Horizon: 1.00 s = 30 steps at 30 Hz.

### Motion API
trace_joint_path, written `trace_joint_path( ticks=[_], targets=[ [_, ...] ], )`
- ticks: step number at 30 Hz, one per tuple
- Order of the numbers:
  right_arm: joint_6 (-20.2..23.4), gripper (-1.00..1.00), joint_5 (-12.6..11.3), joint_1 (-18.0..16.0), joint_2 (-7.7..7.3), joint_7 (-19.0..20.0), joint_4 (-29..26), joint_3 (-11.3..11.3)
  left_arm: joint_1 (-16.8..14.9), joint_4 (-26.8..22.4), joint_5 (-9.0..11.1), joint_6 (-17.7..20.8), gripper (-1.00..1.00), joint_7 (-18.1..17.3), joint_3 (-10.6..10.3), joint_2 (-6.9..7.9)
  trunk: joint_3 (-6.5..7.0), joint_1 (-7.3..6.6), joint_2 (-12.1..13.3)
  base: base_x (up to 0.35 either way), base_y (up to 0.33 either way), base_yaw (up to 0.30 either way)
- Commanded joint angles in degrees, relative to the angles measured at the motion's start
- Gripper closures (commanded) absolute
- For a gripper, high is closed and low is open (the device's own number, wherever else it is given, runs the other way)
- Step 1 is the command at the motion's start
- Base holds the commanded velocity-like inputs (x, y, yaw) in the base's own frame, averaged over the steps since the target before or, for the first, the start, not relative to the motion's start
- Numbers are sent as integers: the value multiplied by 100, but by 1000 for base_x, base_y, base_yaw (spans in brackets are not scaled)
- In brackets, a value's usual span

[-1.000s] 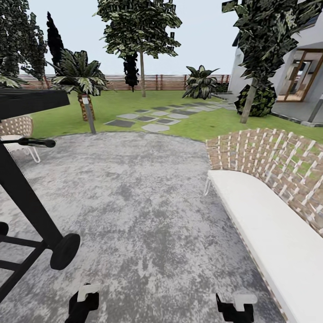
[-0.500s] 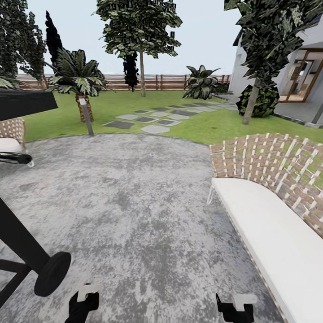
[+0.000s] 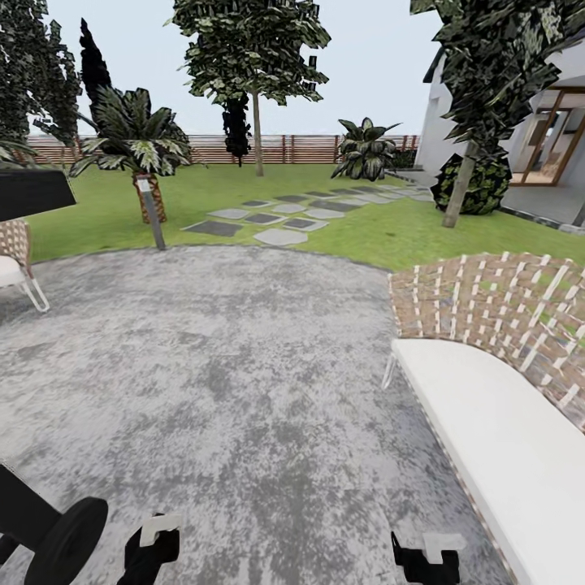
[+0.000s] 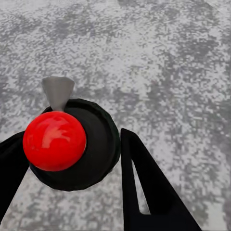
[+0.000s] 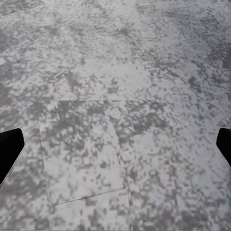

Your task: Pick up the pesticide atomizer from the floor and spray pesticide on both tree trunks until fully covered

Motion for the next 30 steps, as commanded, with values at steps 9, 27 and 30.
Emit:
trace_joint_path(
  ticks=[9, 27, 30],
  targets=[
    [0, -100, 0, 0, 0, 2, 0, 0, 0, -1, 0, 1, 100, -1, 1, 1, 0, 0, 0, 338, 0, 0],
    [0, -100, 0, 0, 0, 1, 0, 0, 0, -1, 2, 1, 100, -1, 1, 1, 0, 0, 0, 338, 0, 0],
    [0, -100, 0, 0, 0, 0, 0, 0, 1, -1, 0, 1, 100, -1, 1, 1, 0, 0, 0, 338, 0, 0]
  ],
)
